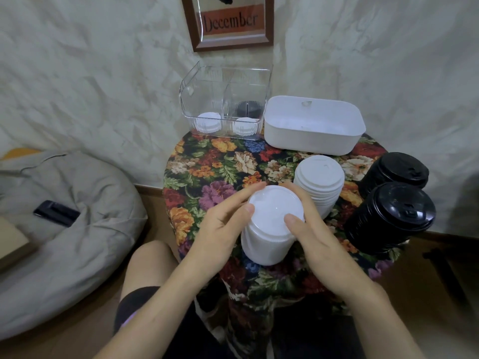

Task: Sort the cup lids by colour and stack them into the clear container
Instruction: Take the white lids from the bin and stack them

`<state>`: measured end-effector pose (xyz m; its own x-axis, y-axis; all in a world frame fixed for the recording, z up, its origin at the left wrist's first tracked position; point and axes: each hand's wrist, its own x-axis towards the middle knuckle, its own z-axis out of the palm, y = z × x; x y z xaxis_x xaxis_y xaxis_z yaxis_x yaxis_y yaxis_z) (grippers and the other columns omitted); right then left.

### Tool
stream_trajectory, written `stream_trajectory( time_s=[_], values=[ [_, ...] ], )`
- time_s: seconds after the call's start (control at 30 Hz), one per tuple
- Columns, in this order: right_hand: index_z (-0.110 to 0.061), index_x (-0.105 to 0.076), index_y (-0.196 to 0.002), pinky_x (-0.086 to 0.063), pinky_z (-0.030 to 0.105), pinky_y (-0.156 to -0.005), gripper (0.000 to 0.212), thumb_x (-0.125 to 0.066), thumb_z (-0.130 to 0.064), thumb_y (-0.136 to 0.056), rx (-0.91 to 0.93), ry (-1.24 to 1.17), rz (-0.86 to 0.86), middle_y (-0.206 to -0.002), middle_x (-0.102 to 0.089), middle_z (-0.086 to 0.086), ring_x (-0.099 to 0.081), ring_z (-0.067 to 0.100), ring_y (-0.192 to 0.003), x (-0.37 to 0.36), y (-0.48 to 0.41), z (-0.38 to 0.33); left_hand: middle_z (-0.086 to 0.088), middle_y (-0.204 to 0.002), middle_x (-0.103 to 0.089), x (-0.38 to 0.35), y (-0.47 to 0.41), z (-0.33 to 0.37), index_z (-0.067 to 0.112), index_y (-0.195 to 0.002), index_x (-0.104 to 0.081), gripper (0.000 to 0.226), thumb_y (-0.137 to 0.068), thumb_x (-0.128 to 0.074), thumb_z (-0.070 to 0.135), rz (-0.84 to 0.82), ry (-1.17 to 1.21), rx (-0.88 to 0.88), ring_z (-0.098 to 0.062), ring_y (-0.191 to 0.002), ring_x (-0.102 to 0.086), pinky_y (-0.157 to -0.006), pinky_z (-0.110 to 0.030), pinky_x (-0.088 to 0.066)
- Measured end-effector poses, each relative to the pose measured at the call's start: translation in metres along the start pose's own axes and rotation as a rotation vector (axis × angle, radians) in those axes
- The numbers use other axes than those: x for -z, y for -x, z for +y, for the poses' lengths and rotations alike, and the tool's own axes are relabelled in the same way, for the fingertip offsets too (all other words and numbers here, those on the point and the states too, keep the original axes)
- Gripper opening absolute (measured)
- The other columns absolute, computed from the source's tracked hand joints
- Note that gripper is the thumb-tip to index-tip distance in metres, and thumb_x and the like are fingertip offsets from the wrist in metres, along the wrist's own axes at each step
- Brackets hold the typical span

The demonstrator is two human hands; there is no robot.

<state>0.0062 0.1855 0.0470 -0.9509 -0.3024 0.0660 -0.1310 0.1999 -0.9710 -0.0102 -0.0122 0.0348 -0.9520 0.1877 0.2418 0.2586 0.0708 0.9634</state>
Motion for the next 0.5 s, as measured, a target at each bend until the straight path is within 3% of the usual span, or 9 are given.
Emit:
stream_trajectory(
  time_s=[0.07, 0.23, 0.33, 0.5],
  values=[
    [-0.061, -0.024, -0.149, -0.021, 0.023, -0.119, 0.051, -0.046, -0.056, -0.104, 0.0, -0.02, 0.005, -0.154, -0.023, -0.047, -0.019, -0.02, -0.144, 0.0, 0.003, 0.001, 0.023, -0.139, -0.062, -0.001, 0.001, 0.002, 0.03, -0.136, -0.061, 0.036, -0.103, -0.048, 0.026, 0.012, -0.001, 0.01, 0.002, -0.134, -0.053, -0.104, -0.011, -0.04],
    [-0.051, -0.038, -0.149, -0.03, 0.029, -0.117, 0.054, -0.046, -0.061, -0.097, 0.051, 0.014, 0.075, -0.155, -0.036, -0.034, -0.029, -0.008, -0.146, -0.004, 0.006, 0.008, 0.02, -0.146, -0.057, -0.001, 0.004, 0.005, 0.028, -0.142, -0.056, 0.039, -0.104, -0.045, 0.027, -0.008, -0.014, 0.032, -0.001, -0.14, -0.047, -0.111, -0.017, -0.039],
    [-0.049, -0.037, -0.151, -0.032, 0.023, -0.115, 0.052, -0.046, -0.057, -0.1, 0.031, -0.017, 0.071, -0.153, -0.037, -0.036, -0.03, -0.011, -0.144, -0.005, 0.003, 0.009, 0.024, -0.146, -0.056, -0.002, 0.006, 0.009, 0.031, -0.145, -0.051, 0.042, -0.103, -0.047, 0.028, -0.065, -0.027, 0.073, 0.002, -0.138, -0.048, -0.107, -0.015, -0.04],
    [-0.05, -0.032, -0.151, -0.031, 0.005, -0.105, 0.05, -0.038, -0.051, -0.101, -0.016, -0.059, 0.066, -0.144, -0.034, -0.048, -0.028, -0.022, -0.138, -0.009, -0.003, 0.005, 0.018, -0.153, -0.051, 0.003, 0.002, 0.011, 0.038, -0.15, -0.048, 0.048, -0.102, -0.053, 0.042, -0.117, 0.048, 0.2, -0.007, -0.144, -0.045, -0.12, -0.042, -0.035]
  ],
)
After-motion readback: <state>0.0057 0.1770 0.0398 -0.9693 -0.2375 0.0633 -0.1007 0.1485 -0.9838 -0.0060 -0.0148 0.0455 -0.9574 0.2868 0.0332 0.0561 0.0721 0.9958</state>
